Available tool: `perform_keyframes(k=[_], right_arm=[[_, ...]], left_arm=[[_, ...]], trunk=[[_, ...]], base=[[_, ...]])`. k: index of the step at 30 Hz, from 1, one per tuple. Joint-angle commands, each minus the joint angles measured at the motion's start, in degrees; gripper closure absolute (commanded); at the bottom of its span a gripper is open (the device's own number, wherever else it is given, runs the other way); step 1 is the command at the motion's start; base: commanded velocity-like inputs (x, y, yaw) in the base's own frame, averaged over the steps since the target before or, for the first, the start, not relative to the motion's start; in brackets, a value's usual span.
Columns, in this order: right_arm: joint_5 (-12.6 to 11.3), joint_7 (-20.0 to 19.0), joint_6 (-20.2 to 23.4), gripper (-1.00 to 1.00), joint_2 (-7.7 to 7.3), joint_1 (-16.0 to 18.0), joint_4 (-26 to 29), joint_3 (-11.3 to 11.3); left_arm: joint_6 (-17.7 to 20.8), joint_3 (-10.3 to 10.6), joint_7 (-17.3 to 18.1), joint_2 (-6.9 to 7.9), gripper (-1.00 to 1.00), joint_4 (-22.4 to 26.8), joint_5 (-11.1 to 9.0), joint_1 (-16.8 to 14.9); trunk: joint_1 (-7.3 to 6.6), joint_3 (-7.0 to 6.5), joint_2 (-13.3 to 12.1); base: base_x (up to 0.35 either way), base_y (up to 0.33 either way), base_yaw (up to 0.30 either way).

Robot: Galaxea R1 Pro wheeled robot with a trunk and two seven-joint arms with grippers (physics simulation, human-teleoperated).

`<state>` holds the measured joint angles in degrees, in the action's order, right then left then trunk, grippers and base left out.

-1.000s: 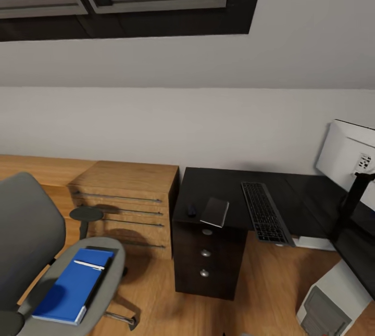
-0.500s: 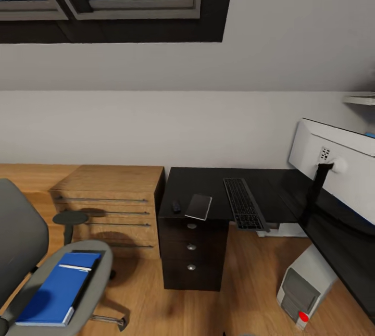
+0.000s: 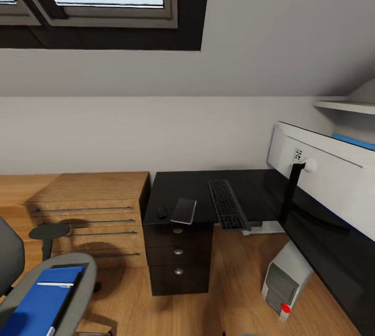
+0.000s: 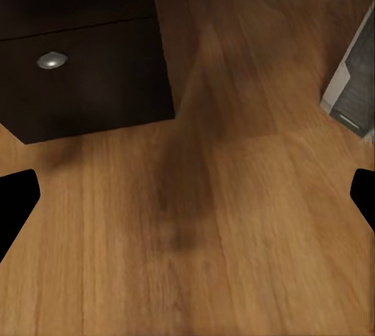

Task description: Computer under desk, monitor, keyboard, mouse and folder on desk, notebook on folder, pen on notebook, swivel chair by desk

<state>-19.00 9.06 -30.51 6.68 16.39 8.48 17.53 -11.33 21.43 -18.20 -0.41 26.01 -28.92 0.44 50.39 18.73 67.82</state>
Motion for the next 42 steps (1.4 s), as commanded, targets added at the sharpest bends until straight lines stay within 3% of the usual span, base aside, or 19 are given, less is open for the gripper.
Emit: perform_keyframes(k=[1, 29, 37, 42], right_arm=[[-0.37, 0.34, -0.13, -1.0, 0.0, 0.05, -0.04, 0.49], [-0.5, 0.47, -0.22, -1.0, -0.49, 0.05, -0.13, 0.4], [-0.45, 0.62, -4.1, -1.0, -0.54, 0.05, -0.4, 0.35], [-0.43, 0.68, -10.65, -1.0, -0.48, 0.05, -3.21, 0.39]], left_arm=[[-0.29, 0.46, -0.42, 0.06, -1.0, 0.1, -0.61, 0.0], [-1.7, 0.18, -0.86, 0.06, -1.0, 0.1, -0.56, 0.0], [-5.53, 0.12, -0.87, 0.06, -1.0, 0.1, -0.53, 0.02], [-6.2, 0.17, -0.87, 0.06, -1.0, 0.1, -0.53, 0.0]], trunk=[[-0.22, -0.14, -0.38], [-6.37, -5.2, -11.61], [-8.13, -6.63, -14.82], [-9.23, -7.53, -16.82]], base=[[0.0, 0.0, -0.072], [0.0, 0.0, -0.007], [0.0, 0.0, 0.0], [0.0, 0.0, 0.0]])
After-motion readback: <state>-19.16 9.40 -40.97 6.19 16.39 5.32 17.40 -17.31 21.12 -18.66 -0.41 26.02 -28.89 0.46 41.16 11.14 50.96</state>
